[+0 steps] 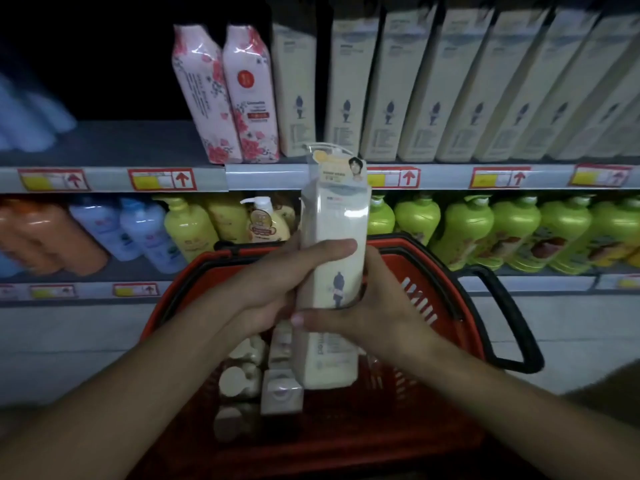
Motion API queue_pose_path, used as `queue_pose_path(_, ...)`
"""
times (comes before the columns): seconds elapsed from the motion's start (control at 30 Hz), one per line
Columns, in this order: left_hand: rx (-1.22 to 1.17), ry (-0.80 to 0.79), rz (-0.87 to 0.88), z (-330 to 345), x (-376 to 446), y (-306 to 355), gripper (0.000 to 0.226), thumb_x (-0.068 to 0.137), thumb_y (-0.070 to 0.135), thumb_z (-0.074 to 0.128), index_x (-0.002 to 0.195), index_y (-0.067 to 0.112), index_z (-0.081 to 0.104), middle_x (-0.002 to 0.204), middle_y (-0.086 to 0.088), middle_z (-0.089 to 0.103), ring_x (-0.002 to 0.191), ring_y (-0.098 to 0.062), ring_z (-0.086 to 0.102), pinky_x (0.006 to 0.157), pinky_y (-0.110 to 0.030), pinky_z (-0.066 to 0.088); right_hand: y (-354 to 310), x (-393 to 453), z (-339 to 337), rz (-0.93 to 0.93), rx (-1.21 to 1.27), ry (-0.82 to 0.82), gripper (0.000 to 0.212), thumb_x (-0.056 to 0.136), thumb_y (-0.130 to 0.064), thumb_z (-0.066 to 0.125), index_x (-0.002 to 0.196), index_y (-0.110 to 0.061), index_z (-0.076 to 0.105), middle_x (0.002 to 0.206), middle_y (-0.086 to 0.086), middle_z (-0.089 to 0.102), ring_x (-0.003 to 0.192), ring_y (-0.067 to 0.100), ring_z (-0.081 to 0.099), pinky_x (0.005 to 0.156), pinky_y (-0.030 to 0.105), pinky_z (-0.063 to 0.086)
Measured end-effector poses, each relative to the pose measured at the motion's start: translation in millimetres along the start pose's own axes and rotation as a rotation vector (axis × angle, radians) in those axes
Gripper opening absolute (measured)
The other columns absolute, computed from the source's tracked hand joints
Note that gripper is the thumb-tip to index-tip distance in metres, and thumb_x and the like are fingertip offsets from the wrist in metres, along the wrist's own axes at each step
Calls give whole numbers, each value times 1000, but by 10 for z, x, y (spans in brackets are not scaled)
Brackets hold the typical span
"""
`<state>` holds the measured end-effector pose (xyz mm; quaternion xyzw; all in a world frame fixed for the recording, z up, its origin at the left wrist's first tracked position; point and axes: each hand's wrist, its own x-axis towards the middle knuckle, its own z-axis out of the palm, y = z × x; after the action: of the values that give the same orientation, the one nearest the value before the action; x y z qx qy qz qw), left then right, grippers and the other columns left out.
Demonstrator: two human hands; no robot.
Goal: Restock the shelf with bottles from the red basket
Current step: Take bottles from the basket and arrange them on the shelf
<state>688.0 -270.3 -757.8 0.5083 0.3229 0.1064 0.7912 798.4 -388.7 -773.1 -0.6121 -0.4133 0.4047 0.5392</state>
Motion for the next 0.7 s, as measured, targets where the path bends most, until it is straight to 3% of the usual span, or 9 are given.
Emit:
queue_pose_path(0.13,8,85,46,60,49,-37,40,71,33,89,108,25,76,104,-14,79,96,-31,77,77,-43,62,145,-64,-8,-87,-42,38,69,57,-26,100,114,-43,64,109,-9,78,100,8,75,79,27,62)
queue_pose_path(0.2,-49,104,44,90,29,-36,54,70,36,90,118,16,72,109,-16,77,98,-31,76,82,-44,61,155,-66,-107,-49,-71,66,67,61,-38,98,119,-40,64,110,-9,77,100,9,74,80,31,63)
queue_pose_path(0.33,-152,132,115,228,-5,11,68,73,39,80,129,5,64,120,-21,72,102,-31,72,89,-46,60,108,19,-430,44,33,-69,58,77,-34,88,130,-32,64,116,5,76,108,24,74,90,44,61)
queue_pose_path(0.43,-173,151,180,370,49,0,71,77,36,84,133,2,58,117,-18,74,102,-30,72,87,-43,59,64,29,-619,30,-1,-92,58,77,-30,89,130,-29,65,118,6,76,110,25,73,95,50,60)
queue_pose_path(0.5,-137,155,230,466,108,-7,61,78,34,81,130,7,62,115,-13,76,102,-27,74,84,-40,60,16,-7,-721,11,18,-58,57,74,-29,91,126,-29,67,115,5,77,108,24,74,91,44,62)
queue_pose_path(0.6,150,174,343,604,184,-18,42,77,45,80,115,30,73,112,4,78,102,-14,75,81,-29,61,-22,-70,-864,14,37,21,57,71,-21,93,122,-27,69,108,8,77,100,26,75,82,38,62)
queue_pose_path(0.7,322,179,440,763,210,-33,24,81,44,81,104,46,74,106,16,78,98,-3,74,77,-17,58,-70,-143,-1062,42,-15,67,60,72,-14,92,125,-23,67,109,11,75,99,31,74,87,48,61)
